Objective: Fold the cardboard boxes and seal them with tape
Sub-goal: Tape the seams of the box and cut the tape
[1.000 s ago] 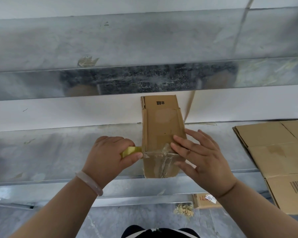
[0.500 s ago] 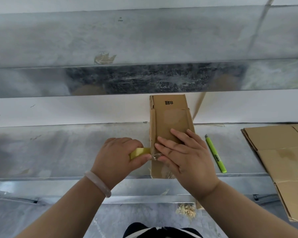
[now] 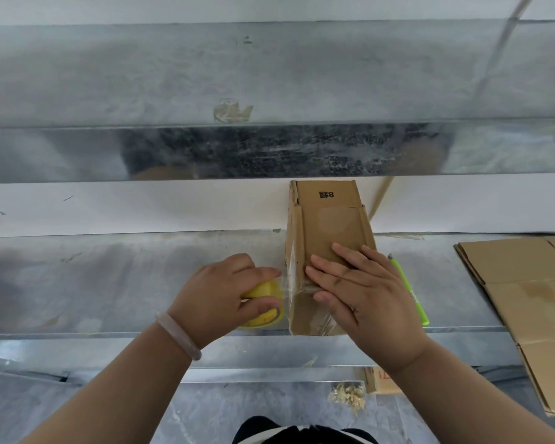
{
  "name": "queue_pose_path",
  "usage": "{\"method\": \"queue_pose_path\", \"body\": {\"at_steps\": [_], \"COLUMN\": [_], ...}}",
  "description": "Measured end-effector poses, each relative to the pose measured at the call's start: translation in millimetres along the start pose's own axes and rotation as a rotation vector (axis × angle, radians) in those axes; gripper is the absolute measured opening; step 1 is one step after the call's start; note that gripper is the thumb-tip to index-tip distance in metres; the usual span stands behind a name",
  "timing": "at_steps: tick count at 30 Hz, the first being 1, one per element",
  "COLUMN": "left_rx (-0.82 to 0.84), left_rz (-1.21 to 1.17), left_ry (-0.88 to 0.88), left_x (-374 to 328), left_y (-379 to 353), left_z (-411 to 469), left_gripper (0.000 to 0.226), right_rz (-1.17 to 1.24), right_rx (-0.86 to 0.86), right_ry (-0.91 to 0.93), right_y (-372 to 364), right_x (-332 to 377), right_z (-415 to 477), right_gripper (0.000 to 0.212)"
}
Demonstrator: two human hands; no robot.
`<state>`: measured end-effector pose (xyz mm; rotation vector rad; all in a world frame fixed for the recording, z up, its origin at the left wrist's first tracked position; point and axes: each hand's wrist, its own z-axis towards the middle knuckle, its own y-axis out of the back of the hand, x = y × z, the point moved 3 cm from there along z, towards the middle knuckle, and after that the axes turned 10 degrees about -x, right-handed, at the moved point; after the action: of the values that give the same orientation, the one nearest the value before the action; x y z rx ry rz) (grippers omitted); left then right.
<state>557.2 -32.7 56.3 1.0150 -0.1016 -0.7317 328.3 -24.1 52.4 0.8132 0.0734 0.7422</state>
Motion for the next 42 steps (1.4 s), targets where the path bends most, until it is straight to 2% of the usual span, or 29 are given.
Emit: {"method": "queue_pose_path", "body": {"at_steps": [6,8,10,14,17,26,31,32,33,35,36,37,38,40,42], "left_rx": [0.1,0.194,0.211,0.082,-0.021,-0.078,-0.099,-0.101,-0.1,-0.087,-0.076,-0.063,-0.05,-0.045,-0.05], "left_rz": [0.169,0.16,0.103,-0.148,-0.154,-0.195,-0.23,-0.234,-0.238,-0.26,-0.273,-0.285,-0.294,-0.305,-0.296], "left_ry": [-0.012,0.044,0.053,0.123,0.087,0.124,0.137,0.143,0.157,0.208,0.232,0.25,0.265,0.289,0.295], "left_x": [2,6,8,7,5,-5,-14,-14,-14,-14,-13,-14,-14,-15,-15], "left_y": [-7,-8,-7,2,3,-11,-11,-11,-11,-12,-12,-12,-11,-10,-10], "left_z": [6,4,0,-2,-4,-2,6,7,7,4,1,-2,-4,-6,-7], "left_gripper": [0.075,0.08,0.083,0.056,0.037,0.025,0.023,0.023,0.023,0.025,0.026,0.027,0.027,0.027,0.027], "right_rz": [-0.01,-0.011,-0.006,0.001,-0.006,-0.029,-0.002,0.033,0.064,0.084,0.024,-0.087,-0.186,-0.306,-0.392], "right_rx": [0.0,-0.004,-0.008,-0.019,-0.028,-0.012,0.001,-0.055,-0.133,-0.24,-0.179,-0.006,0.203,0.497,0.554], "right_ry": [-0.004,0.003,-0.002,-0.022,-0.025,0.003,0.08,0.013,-0.141,-0.637,-0.861,-1.01,-1.084,-1.091,-1.087], "right_y": [0,0,-1,0,1,0,10,15,21,27,23,16,8,-7,-15], "right_x": [1,2,1,0,0,0,-2,-7,-16,-49,-69,-89,-105,-124,-131], "right_z": [1,0,0,-1,-2,-4,-2,-5,-10,-29,-42,-56,-70,-91,-101], "right_gripper": [0.033,0.032,0.032,0.032,0.032,0.032,0.045,0.047,0.049,0.048,0.048,0.048,0.05,0.052,0.047]}}
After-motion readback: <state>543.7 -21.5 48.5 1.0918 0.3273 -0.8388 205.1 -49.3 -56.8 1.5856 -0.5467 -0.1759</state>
